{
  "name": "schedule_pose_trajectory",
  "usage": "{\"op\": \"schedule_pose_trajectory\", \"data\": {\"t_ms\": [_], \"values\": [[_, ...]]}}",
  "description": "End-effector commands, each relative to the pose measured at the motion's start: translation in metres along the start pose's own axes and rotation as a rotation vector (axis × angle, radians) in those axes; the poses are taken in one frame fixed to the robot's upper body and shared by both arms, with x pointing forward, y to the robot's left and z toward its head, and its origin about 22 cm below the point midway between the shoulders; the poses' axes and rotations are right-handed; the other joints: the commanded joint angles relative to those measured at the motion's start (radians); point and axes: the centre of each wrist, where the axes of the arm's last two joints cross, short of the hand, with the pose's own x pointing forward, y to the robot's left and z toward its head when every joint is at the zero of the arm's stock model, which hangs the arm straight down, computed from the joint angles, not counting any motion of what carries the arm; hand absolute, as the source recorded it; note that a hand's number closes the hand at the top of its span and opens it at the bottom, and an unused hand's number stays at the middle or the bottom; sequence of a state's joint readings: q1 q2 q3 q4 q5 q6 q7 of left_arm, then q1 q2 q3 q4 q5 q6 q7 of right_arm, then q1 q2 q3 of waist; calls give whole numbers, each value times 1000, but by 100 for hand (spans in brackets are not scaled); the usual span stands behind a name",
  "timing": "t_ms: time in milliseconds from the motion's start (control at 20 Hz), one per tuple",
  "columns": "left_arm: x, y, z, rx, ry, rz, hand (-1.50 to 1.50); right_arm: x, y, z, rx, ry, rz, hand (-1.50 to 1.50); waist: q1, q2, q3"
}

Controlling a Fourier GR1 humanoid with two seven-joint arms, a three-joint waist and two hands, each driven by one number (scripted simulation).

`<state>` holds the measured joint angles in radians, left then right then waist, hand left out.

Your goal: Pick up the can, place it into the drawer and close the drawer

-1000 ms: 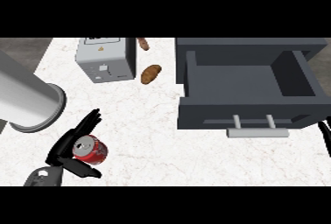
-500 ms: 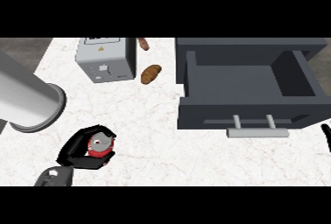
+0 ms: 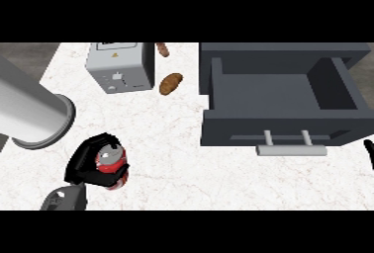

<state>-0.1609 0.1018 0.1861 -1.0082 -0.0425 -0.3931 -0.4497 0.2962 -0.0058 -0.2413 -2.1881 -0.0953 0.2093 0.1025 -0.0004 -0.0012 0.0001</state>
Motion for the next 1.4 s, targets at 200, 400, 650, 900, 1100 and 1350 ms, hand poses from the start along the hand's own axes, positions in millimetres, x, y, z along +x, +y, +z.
{"op": "schedule_pose_trajectory", "data": {"t_ms": [200,400,650,900,1100,1350], "values": [[27,-3,-35,361,-78,2,150,-18,3,-2,4,-2,3,-150,-2,1,0],[70,-19,-43,311,-82,6,150,6,1,9,-9,-11,10,-150,-1,-1,0],[93,-52,-81,279,-120,-48,150,-14,-9,16,-4,-16,8,-150,-7,0,0],[139,-91,-91,210,-165,-74,150,3,-27,3,-23,-26,20,-150,-5,-1,0],[174,-127,-110,168,-158,-73,150,16,-4,13,-27,-12,-1,-150,-10,-1,0],[213,-149,-133,150,-169,-99,150,1,-15,2,-22,-20,10,-150,-8,1,0]]}}
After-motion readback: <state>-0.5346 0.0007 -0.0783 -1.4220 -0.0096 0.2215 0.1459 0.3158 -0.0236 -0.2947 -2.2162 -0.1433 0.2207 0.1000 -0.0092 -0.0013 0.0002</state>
